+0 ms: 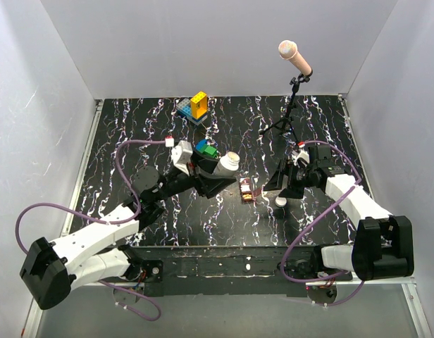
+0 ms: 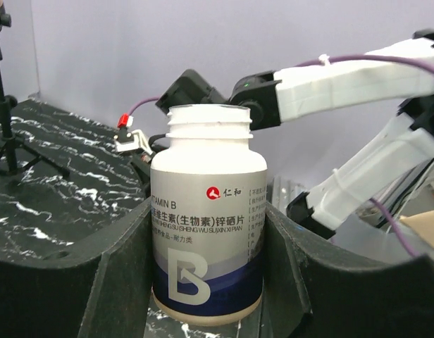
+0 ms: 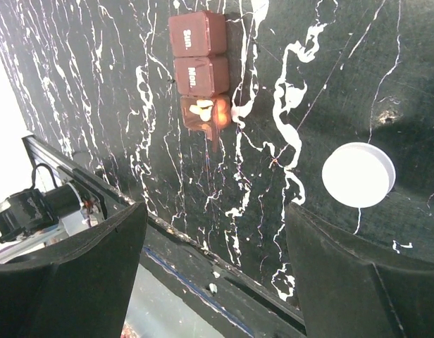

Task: Sort the pills into containers

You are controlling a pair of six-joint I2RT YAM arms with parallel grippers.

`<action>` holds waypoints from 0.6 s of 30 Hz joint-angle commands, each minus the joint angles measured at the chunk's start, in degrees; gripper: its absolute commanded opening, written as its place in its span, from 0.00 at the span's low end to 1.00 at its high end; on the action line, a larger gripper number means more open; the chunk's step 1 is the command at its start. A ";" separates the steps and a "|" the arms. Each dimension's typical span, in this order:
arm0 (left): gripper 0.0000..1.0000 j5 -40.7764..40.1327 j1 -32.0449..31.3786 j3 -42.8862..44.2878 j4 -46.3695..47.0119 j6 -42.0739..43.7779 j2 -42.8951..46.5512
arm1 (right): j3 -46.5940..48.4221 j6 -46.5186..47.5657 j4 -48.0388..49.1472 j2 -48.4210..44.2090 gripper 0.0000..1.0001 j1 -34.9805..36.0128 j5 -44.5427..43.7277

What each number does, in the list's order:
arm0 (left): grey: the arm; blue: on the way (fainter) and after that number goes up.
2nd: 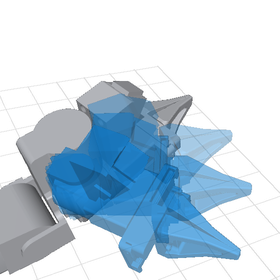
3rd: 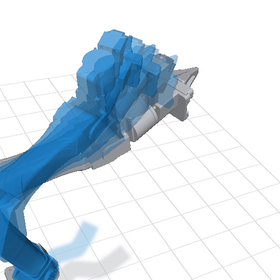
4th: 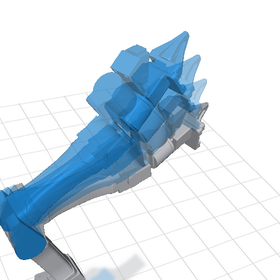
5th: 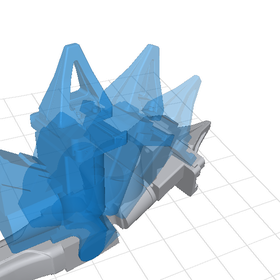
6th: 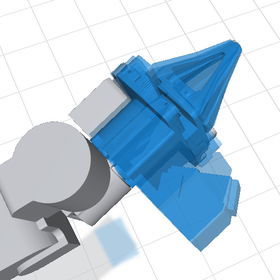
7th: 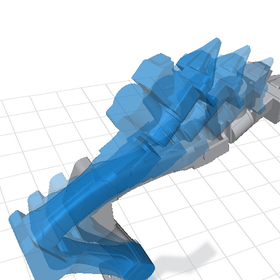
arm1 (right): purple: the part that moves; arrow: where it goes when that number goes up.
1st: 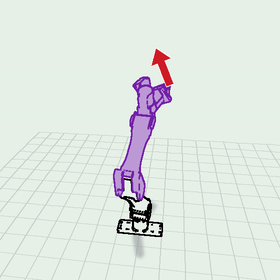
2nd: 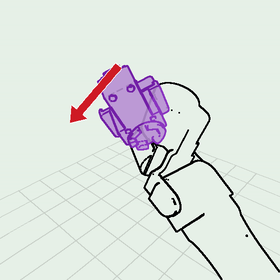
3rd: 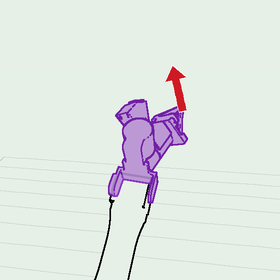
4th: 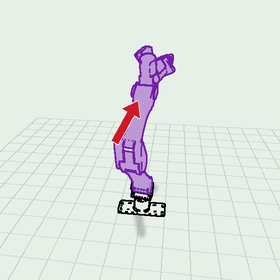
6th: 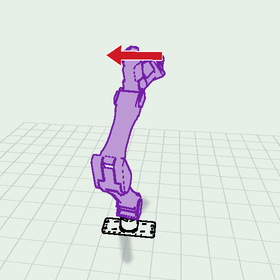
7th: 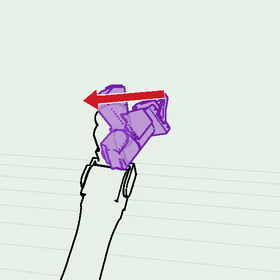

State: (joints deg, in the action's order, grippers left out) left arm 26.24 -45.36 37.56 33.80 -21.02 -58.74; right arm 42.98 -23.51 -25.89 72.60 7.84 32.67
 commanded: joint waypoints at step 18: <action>0.00 5.93 1.77 -5.22 24.30 -17.75 2.57 | 4.65 2.33 -5.22 -3.60 0.91 -0.19 -6.21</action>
State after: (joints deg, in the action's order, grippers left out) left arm 30.81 -43.94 31.92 58.26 -38.20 -57.65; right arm 44.82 -22.15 -29.76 70.50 7.84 28.08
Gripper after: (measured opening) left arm 0.512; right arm 0.901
